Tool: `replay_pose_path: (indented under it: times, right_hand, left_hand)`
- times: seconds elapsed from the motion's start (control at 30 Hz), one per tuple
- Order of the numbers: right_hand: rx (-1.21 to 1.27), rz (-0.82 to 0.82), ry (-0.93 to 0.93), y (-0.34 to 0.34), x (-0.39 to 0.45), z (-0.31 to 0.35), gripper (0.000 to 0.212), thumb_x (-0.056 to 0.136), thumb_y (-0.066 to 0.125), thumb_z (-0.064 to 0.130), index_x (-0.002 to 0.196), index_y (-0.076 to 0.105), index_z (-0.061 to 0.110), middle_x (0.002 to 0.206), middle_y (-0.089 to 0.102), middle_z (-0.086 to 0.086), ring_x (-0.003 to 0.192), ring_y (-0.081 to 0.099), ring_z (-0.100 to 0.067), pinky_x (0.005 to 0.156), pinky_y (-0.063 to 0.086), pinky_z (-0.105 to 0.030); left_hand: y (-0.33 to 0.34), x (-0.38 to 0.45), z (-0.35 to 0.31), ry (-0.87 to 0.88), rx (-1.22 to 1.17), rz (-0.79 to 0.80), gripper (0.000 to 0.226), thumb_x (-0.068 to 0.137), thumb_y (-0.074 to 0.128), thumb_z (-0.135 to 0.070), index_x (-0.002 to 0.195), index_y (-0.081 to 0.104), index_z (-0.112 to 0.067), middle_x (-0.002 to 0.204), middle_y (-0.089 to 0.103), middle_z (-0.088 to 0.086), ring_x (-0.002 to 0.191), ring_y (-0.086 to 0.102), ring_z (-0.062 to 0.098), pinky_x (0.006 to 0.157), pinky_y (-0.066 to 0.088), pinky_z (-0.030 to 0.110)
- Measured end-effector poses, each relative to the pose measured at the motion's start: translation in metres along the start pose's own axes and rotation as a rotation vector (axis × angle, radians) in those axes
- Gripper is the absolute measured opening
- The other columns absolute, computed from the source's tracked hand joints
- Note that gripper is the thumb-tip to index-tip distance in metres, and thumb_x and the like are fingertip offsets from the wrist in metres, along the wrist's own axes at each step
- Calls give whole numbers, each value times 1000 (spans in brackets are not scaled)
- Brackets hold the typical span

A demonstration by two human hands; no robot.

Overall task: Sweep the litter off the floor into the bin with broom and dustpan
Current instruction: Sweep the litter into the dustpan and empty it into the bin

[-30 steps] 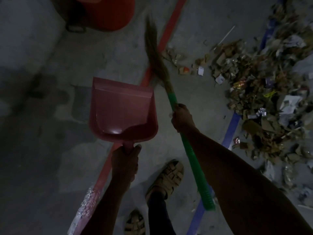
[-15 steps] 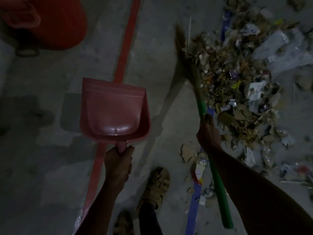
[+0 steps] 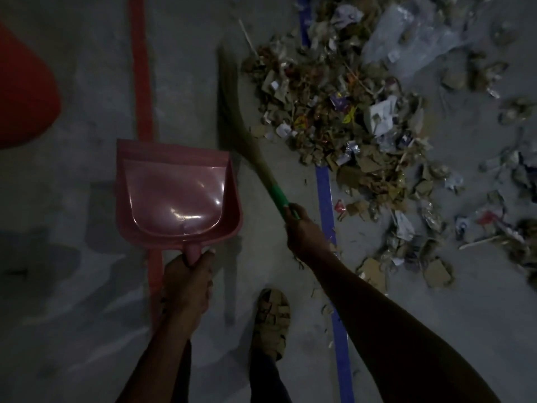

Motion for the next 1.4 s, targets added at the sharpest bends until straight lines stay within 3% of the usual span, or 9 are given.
replay_pose_path:
  times: [0.1,0.23,0.43,0.5,0.63,0.73,0.9,1.1,1.4]
  right_hand:
    - [28,36,99,3,16,3,57,100,49,14,154,29,15,152,30,-9,74,49,-11,54,41,-20]
    - [6,5,252,-20,20,-25,54,98,50,13,149,32,15,134,43,-7,66,49,-11,45,45,-26]
    - [-7,-167,458,-83,4,-80,36,101,44,13,137,39,16,83,51,0,53,50,-17,38,43,-34]
    - [-107,-229,457,-101,-5,-87,46,99,45,7,144,37,15,97,51,-2,52,45,-13,36,33,-26]
    - [-280,-238,449,-116,-34,-98,62,92,52,1,149,33,12,148,33,-12,58,52,-28,41,49,-35]
    - [-320,-237,434,-115,-70,-103,64,88,59,3,147,36,10,150,27,-10,64,56,-30,42,50,-36]
    - [-283,-325,480,-103,-148,-105,70,79,68,2,144,44,8,149,39,-14,67,61,-38,42,43,-31]
    - [-93,-389,715,-56,-208,-92,75,79,68,3,147,39,14,152,32,-10,55,55,-35,42,43,-33]
    - [238,-587,1217,40,-295,-76,70,80,62,6,145,37,12,154,26,-3,65,56,-36,52,36,-31]
  left_hand:
    - [-3,13,-16,22,57,24,30,88,73,-26,61,60,-22,51,51,5,41,44,18,51,38,33]
    - [-8,25,-38,83,127,54,25,92,71,-19,74,56,-9,58,51,8,42,42,16,42,35,22]
    - [-1,35,-60,133,176,103,26,91,72,-17,72,55,-10,58,55,10,39,43,18,45,35,23]
    - [4,32,-63,133,190,118,28,91,72,-17,70,55,-8,56,53,9,37,43,17,41,34,21]
    - [13,22,-67,150,237,183,28,91,73,-18,70,56,-9,54,54,6,43,45,18,43,35,23]
    - [17,12,-74,188,297,230,27,92,72,-17,72,57,-6,58,56,9,48,47,20,44,36,24]
    - [25,-11,-85,230,383,344,29,91,71,-14,68,55,-7,53,53,7,45,47,19,46,37,27]
    - [37,-40,-81,290,490,393,23,91,71,-15,72,59,-8,51,50,4,41,42,16,37,33,22]
    - [49,-69,-26,321,635,467,28,91,72,-20,69,59,-8,48,50,1,39,43,16,38,33,21]
Point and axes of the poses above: each hand's wrist, its own x-axis towards the middle knuckle, its own y-axis out of the palm, z = x × y, the point moved 2 cm from there along x, towards the middle knuckle
